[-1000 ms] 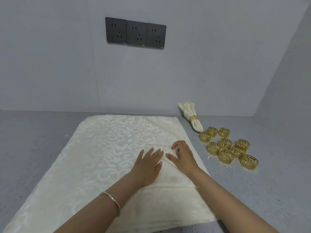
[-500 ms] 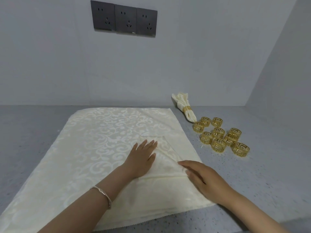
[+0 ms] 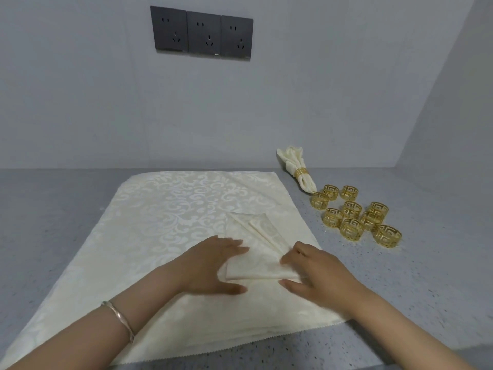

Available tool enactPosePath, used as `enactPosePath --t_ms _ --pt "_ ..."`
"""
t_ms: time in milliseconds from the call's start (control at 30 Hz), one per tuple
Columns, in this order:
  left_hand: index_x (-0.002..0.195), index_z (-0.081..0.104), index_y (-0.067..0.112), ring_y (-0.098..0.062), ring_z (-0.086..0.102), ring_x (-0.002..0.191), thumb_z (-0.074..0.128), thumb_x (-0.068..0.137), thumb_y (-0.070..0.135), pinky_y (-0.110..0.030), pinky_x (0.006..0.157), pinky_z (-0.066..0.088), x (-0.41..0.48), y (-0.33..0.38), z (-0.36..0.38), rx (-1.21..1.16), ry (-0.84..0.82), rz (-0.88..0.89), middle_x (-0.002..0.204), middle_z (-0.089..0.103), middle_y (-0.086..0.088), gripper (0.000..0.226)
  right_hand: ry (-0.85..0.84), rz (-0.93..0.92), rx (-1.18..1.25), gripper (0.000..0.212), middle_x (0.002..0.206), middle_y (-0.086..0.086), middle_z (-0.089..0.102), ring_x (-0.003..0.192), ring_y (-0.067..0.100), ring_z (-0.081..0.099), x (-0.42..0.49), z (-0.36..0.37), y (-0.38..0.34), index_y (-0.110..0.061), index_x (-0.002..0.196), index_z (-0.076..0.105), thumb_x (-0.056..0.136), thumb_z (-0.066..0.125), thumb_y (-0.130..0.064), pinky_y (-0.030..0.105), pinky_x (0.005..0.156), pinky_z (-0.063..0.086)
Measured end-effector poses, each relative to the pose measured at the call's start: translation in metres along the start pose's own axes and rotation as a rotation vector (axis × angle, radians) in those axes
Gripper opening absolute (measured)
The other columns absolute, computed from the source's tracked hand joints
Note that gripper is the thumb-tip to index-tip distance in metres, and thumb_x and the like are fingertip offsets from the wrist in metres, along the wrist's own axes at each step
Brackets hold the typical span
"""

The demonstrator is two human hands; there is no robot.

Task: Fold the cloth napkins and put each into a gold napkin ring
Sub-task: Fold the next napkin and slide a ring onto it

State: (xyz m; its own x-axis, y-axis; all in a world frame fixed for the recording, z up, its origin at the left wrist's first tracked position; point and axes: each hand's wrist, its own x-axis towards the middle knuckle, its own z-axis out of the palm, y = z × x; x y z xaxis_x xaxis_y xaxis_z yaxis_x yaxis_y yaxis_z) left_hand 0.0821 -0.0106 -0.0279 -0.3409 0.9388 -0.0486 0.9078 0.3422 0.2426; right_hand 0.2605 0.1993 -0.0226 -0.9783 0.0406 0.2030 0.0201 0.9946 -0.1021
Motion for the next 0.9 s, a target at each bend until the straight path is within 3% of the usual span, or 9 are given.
enactPosePath --t_ms 133,233,400,600,667,733,800,867,900 --pt "0.141 0.032 0.043 0.002 0.025 0.136 0.049 0.063 0.067 -0.014 0.112 0.009 -0.001 -0.003 -0.003 -0.052 0.068 0.023 0.147 0.030 0.025 0.084 0.005 -0.011 -0.048 0.049 0.097 -0.011 0.050 0.077 0.005 0.044 0.003 0.002 -0.001 -0.027 0.109 0.056 0.081 0.038 -0.064 0.022 0.058 0.030" --pt "0.127 0.045 0.047 0.011 0.036 0.116 0.049 0.066 0.063 -0.011 0.103 0.025 -0.002 -0.007 -0.004 -0.086 0.130 0.042 0.125 0.042 0.035 0.063 0.017 0.014 -0.032 0.046 0.095 -0.012 0.049 0.076 0.004 0.042 0.004 0.005 0.000 -0.028 0.105 0.057 0.082 0.040 -0.064 0.019 0.056 0.029" --pt "0.082 0.062 0.045 0.005 0.058 0.087 0.060 0.079 0.061 -0.020 0.082 0.047 0.010 -0.012 -0.008 -0.334 0.285 -0.085 0.090 0.064 0.027 0.017 0.084 0.134 0.126 0.030 0.085 -0.012 0.050 0.075 0.003 0.046 0.009 0.007 -0.001 -0.029 0.088 0.060 0.087 0.051 -0.058 0.024 0.063 0.039" --pt "0.054 0.058 0.026 0.003 0.052 0.062 0.069 0.082 0.047 -0.012 0.061 0.038 0.038 -0.014 -0.009 -0.523 0.318 -0.248 0.061 0.057 0.016 0.036 0.094 0.284 0.310 0.034 0.074 -0.008 0.051 0.066 0.005 0.050 0.025 0.005 0.004 -0.025 0.063 0.055 0.085 0.062 -0.049 0.021 0.059 0.034" --pt "0.053 0.056 0.025 -0.001 0.051 0.064 0.070 0.082 0.044 -0.014 0.063 0.039 0.046 -0.016 -0.007 -0.521 0.303 -0.264 0.063 0.055 0.012 0.037 0.095 0.290 0.313 0.026 0.074 -0.009 0.053 0.067 0.002 0.049 0.030 0.006 0.006 -0.029 0.069 0.053 0.082 0.067 -0.047 0.018 0.059 0.034" --pt "0.056 0.055 0.024 -0.005 0.051 0.064 0.069 0.083 0.039 -0.016 0.063 0.040 0.049 -0.015 -0.005 -0.507 0.304 -0.287 0.065 0.054 0.008 0.035 0.068 0.280 0.313 0.021 0.076 -0.012 0.051 0.071 0.001 0.047 0.034 0.008 0.008 -0.033 0.094 0.057 0.081 0.068 -0.045 0.018 0.061 0.035" --pt "0.065 0.053 0.025 -0.004 0.047 0.061 0.069 0.083 0.036 -0.015 0.061 0.039 0.050 -0.012 -0.003 -0.444 0.320 -0.287 0.069 0.052 0.011 0.026 -0.004 0.239 0.306 0.042 0.082 -0.015 0.046 0.079 0.001 0.042 0.038 0.011 0.009 -0.032 0.127 0.051 0.087 0.063 -0.042 0.019 0.069 0.037" --pt "0.094 0.056 0.031 -0.004 0.050 0.073 0.067 0.083 0.035 -0.020 0.071 0.044 0.047 -0.008 -0.003 -0.382 0.348 -0.237 0.089 0.054 0.015 0.016 -0.071 0.186 0.270 0.046 0.091 -0.012 0.042 0.091 0.005 0.038 0.041 0.013 0.009 -0.029 0.138 0.046 0.094 0.055 -0.037 0.022 0.079 0.036" --pt "0.117 0.052 0.034 -0.005 0.053 0.088 0.064 0.085 0.034 -0.023 0.082 0.045 0.046 -0.007 -0.001 -0.326 0.363 -0.190 0.107 0.054 0.015 0.034 -0.087 0.164 0.254 0.044 0.099 -0.011 0.042 0.097 0.006 0.037 0.041 0.013 0.009 -0.028 0.138 0.046 0.095 0.052 -0.036 0.022 0.083 0.035"
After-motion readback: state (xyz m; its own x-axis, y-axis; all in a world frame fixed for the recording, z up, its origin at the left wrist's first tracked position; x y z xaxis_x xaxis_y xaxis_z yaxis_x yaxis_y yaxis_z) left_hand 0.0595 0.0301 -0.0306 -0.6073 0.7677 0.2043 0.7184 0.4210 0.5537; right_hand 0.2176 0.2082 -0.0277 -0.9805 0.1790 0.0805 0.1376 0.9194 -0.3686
